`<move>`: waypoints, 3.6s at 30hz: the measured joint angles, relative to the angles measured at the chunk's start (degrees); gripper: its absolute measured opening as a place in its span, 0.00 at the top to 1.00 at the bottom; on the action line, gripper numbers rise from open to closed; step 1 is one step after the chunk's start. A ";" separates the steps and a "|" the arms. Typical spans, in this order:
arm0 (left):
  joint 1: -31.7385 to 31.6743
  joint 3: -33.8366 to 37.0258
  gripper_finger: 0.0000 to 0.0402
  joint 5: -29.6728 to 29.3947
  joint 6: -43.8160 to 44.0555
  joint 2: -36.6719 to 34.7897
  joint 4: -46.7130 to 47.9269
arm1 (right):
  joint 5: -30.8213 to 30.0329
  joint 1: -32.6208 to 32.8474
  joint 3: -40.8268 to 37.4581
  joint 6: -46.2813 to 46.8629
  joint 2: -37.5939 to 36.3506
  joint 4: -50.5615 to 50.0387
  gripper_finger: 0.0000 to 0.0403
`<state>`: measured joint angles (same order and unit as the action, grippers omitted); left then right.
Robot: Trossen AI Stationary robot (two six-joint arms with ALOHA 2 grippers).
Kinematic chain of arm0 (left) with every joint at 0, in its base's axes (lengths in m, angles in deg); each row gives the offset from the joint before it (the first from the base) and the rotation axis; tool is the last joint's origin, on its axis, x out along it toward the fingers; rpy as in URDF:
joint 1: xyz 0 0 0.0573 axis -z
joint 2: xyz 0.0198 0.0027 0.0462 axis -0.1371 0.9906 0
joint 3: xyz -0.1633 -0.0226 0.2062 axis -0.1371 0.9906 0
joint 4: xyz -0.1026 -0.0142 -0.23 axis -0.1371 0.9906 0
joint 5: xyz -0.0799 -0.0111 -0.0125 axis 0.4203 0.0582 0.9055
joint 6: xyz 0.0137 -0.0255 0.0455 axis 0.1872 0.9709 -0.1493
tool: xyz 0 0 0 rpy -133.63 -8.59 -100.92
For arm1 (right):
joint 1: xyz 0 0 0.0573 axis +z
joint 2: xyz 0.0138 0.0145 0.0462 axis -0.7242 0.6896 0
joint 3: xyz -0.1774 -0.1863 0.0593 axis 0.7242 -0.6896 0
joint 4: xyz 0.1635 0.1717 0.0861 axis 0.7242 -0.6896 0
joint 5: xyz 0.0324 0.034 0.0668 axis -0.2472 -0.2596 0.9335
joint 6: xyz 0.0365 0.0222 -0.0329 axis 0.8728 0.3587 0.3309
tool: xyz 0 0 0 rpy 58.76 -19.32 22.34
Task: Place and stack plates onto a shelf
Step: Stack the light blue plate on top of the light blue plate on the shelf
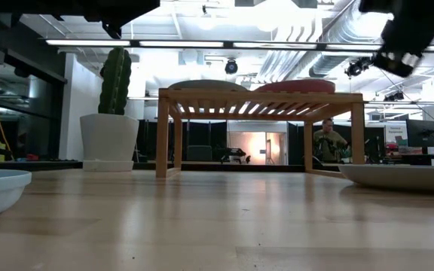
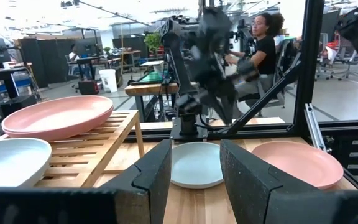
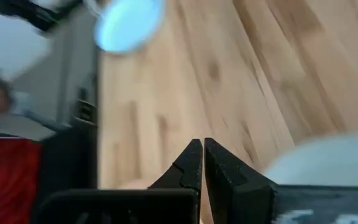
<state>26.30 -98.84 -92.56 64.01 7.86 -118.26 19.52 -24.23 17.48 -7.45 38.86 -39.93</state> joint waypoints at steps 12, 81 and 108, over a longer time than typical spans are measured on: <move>0.00 0.00 0.68 0.00 0.02 -0.01 0.02 | -4.01 6.73 0.00 12.60 14.30 -0.84 0.81; 0.00 0.02 0.68 -0.04 3.89 -0.01 -1.53 | -5.21 5.57 26.39 -15.06 31.41 3.14 1.00; 6.43 -0.03 0.68 -6.19 -3.19 -8.25 3.91 | -15.94 -24.50 50.12 -64.13 36.76 -1.38 1.00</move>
<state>32.72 -98.87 -98.74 60.82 -0.39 -114.34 3.58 -48.72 67.60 -71.58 75.63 -41.31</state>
